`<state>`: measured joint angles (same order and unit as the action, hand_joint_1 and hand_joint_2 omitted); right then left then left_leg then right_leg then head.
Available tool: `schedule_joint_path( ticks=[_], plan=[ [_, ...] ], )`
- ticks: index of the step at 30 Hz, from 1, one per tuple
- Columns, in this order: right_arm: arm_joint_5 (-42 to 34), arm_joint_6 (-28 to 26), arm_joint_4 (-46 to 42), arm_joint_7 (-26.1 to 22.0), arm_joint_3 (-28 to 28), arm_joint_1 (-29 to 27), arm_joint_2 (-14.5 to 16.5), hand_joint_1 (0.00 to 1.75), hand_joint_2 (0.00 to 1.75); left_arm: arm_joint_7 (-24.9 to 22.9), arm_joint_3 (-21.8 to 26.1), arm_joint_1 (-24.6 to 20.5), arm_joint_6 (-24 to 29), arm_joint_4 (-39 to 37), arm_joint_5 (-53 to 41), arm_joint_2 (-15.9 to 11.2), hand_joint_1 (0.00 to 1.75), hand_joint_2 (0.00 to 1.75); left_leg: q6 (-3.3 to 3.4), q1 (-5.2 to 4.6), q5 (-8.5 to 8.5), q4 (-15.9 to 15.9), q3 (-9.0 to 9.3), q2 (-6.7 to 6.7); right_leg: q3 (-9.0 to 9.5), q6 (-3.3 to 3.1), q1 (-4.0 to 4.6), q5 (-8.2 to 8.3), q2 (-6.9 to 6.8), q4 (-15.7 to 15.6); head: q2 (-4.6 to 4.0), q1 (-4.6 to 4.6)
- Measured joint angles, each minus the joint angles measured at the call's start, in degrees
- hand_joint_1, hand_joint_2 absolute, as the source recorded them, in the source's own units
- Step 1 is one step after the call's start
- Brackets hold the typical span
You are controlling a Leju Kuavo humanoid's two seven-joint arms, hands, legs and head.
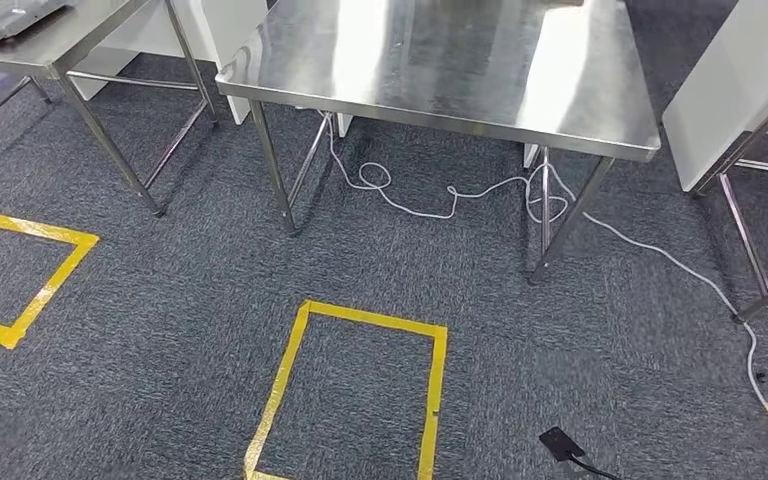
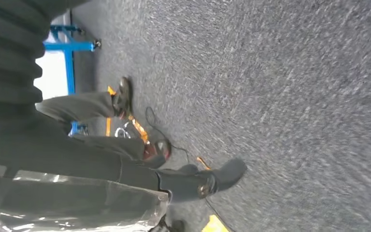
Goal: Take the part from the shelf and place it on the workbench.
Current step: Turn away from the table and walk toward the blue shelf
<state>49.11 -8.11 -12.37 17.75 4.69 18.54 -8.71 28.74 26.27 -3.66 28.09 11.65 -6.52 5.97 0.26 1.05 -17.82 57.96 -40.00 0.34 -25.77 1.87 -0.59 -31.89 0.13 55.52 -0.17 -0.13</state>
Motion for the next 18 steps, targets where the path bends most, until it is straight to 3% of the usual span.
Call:
schedule_joint_path(
  ticks=[2,4,5,6,7,8,9,11,13,15,17,18],
  plan=[
    [0.0,0.0,0.1,0.0,0.0,0.0,0.1,0.0,1.75,0.0,0.0,0.2,0.0,0.0,0.0,0.0,0.0,0.0,-0.64,0.32,-0.72,0.3,-0.56,0.0,-0.88,-1.3,-0.59,1.21,-0.1,0.0,0.0,-0.04],
    [-0.5,0.4,0.1,0.0,0.2,-0.1,0.2,0.0,1.75,0.0,0.0,0.3,0.0,-0.1,0.0,-0.1,0.0,0.0,-1.06,0.57,-6.15,4.7,-2.01,-0.08,-1.99,-2.71,-1.07,2.81,-0.26,-0.1,0.0,-0.1],
    [-1.1,0.6,0.1,-0.1,0.4,-0.4,0.3,0.0,1.31,0.0,0.0,0.4,0.0,-0.1,-0.2,-0.1,0.0,0.0,-1.24,0.59,-9.46,8.5,-2.78,-0.15,-2.6,-3.11,-0.83,3.49,-0.33,0.0,0.0,-0.12],
    [-1.8,0.7,0.1,-0.2,0.9,-0.9,0.4,0.0,1.31,-0.1,0.0,0.4,0.0,-0.1,-0.3,-0.1,0.0,0.0,-1.42,0.6,-11.97,12.5,-3.38,-0.22,-3.22,-3.34,-0.64,4.14,-0.4,0.0,0.0,-0.11],
    [-2.4,0.8,0.1,-0.4,1.5,-1.4,0.6,0.0,1.31,-0.1,0.0,0.4,0.1,-0.1,-0.5,-0.1,0.0,0.0,-1.56,0.61,-13.05,15.5,-3.51,-0.28,-3.92,-3.32,-0.46,4.67,-0.45,0.2,0.0,-0.11],
    [-3.0,0.9,0.2,-0.8,2.1,-2.2,0.8,0.0,1.31,-0.2,0.0,0.4,0.1,-0.1,-0.7,-0.1,0.0,0.0,-1.6,0.61,-12.83,16.7,-2.72,-0.28,-4.64,-3.22,-0.31,5.13,-0.48,0.3,0.0,-0.12],
    [-3.5,1.1,0.2,-1.4,2.8,-3.0,1.0,0.0,1.75,-0.4,0.0,0.4,0.1,-0.1,-1.0,-0.1,0.0,0.0,-1.51,0.62,-11.86,15.9,-0.92,-0.28,-5.34,-3.12,-0.22,5.48,-0.5,0.5,0.0,-0.13],
    [-4.2,1.7,0.2,-3.2,3.9,-4.8,1.6,0.0,1.75,-1.1,0.0,0.2,0.2,-0.1,-1.5,-0.1,0.0,0.0,-0.94,0.57,-10.38,8.9,5.2,-0.42,-6.49,-2.8,-0.09,6.07,-0.47,0.9,0.0,-0.14],
    [-4.5,1.9,0.3,-4.4,4.9,-6.4,2.4,0.0,0.87,-2.5,-0.1,-0.3,0.3,-0.1,-2.4,-0.1,0.0,0.0,-0.19,0.3,-10.89,2.4,9.83,-0.58,-7.03,-2.29,0.17,6.6,-0.49,1.1,0.0,-0.05],
    [-4.6,1.6,0.5,-4.7,5.6,-7.7,3.2,0.0,0.0,-4.4,-0.2,-0.8,0.7,-0.1,-3.4,-0.1,0.0,0.0,0.53,-0.13,-11.22,0.5,10.7,-0.53,-7.23,-1.52,0.36,7.24,-0.49,1.0,0.0,-0.08],
    [-5.2,1.8,0.6,-5.1,6.4,-9.1,4.0,0.0,0.0,-5.3,-0.4,-1.2,1.0,-0.1,-4.3,0.1,0.0,0.0,1.48,-0.1,-10.21,-0.4,10.52,-0.04,-7.98,-0.9,0.36,7.22,-0.36,1.6,0.0,-0.19],
    [-5.7,2.0,0.7,-5.5,6.8,-9.9,4.5,0.0,0.0,-5.4,-0.7,-1.4,1.0,-0.1,-4.8,0.2,0.0,0.0,1.99,0.0,-9.6,-0.8,10.3,0.22,-8.87,-0.86,0.36,6.31,-0.27,3.0,0.0,-0.03]
  ],
)
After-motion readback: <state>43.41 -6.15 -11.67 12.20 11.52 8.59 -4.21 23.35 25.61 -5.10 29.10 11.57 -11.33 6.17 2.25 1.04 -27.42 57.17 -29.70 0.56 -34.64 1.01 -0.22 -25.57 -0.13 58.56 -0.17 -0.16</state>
